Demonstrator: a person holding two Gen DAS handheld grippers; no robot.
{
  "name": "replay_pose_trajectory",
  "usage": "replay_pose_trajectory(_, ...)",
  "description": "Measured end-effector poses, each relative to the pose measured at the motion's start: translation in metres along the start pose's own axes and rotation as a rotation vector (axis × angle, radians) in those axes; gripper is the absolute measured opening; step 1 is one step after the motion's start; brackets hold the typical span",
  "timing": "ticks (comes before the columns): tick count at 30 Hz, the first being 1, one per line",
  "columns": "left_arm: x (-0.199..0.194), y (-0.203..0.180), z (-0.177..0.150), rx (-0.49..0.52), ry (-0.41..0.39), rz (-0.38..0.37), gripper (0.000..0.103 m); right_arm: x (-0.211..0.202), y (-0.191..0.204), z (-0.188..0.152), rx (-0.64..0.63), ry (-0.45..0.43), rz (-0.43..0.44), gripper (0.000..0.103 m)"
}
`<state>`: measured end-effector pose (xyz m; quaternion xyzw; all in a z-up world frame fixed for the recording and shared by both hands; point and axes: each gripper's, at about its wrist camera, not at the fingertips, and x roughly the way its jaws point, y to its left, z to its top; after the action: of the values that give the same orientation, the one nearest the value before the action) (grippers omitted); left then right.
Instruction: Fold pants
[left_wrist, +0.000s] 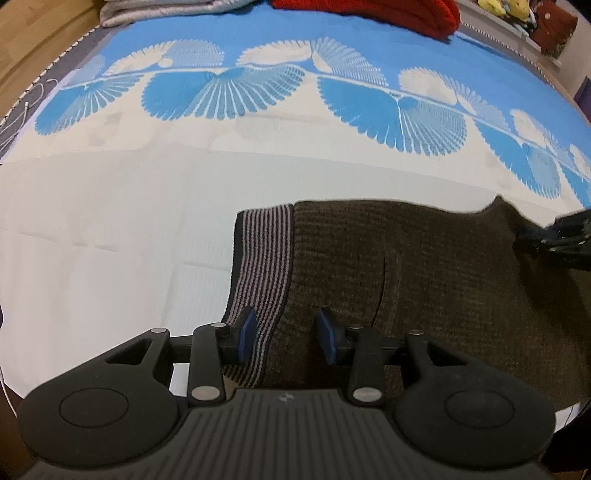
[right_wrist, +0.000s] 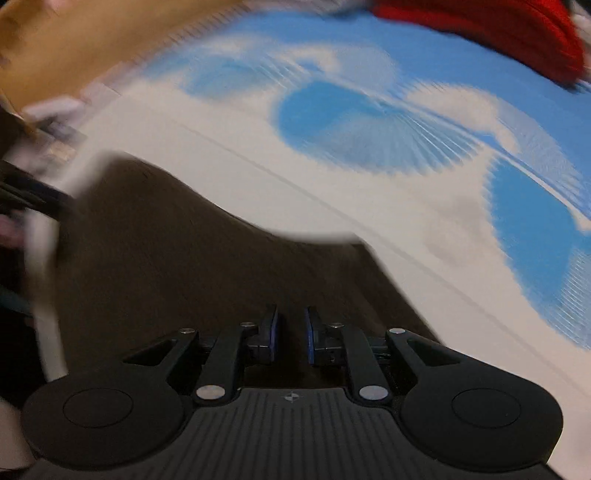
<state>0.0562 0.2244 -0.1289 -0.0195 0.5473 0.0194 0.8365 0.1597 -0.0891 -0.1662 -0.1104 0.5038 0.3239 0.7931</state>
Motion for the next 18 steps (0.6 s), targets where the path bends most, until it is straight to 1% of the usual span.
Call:
replay_pose_trajectory(1, -0.002, 0.000, 0.001, -0.008, -0.008, -0.003, 0.041, 0.001, -0.007, -0.003, 0.025, -0.001, -0.012, 0.003)
replay_pose_trajectory(3, -0.005, 0.000, 0.003, -0.016, -0.023, -0.009, 0.041, -0.004, -0.019, -0.005, 0.096, -0.024, 0.019, 0.003)
replay_pose_trajectory(6, -0.009, -0.002, 0.006, -0.022, -0.046, -0.019, 0.041, -0.014, -0.029, -0.013, 0.122, -0.031, -0.032, 0.003)
replay_pose_trajectory(9, -0.012, -0.006, 0.008, -0.032, -0.059, -0.027, 0.041, -0.023, -0.042, -0.026, 0.153, -0.001, -0.031, 0.003)
replay_pose_trajectory(11, -0.014, -0.011, 0.010, -0.029, -0.066, -0.034, 0.041, -0.027, -0.051, -0.037, 0.143, 0.026, -0.078, 0.003)
replay_pose_trajectory(13, -0.016, -0.019, 0.012, -0.019, -0.076, -0.043, 0.041, -0.037, -0.062, -0.053, 0.169, 0.033, -0.082, 0.003)
replay_pose_trajectory(14, -0.016, -0.023, 0.013, -0.013, -0.080, -0.050, 0.041, -0.044, -0.068, -0.061, 0.183, 0.037, -0.098, 0.003)
replay_pose_trajectory(18, -0.019, -0.048, 0.018, 0.026, -0.095, -0.075, 0.041, -0.074, -0.092, -0.105, 0.231, 0.059, -0.168, 0.003)
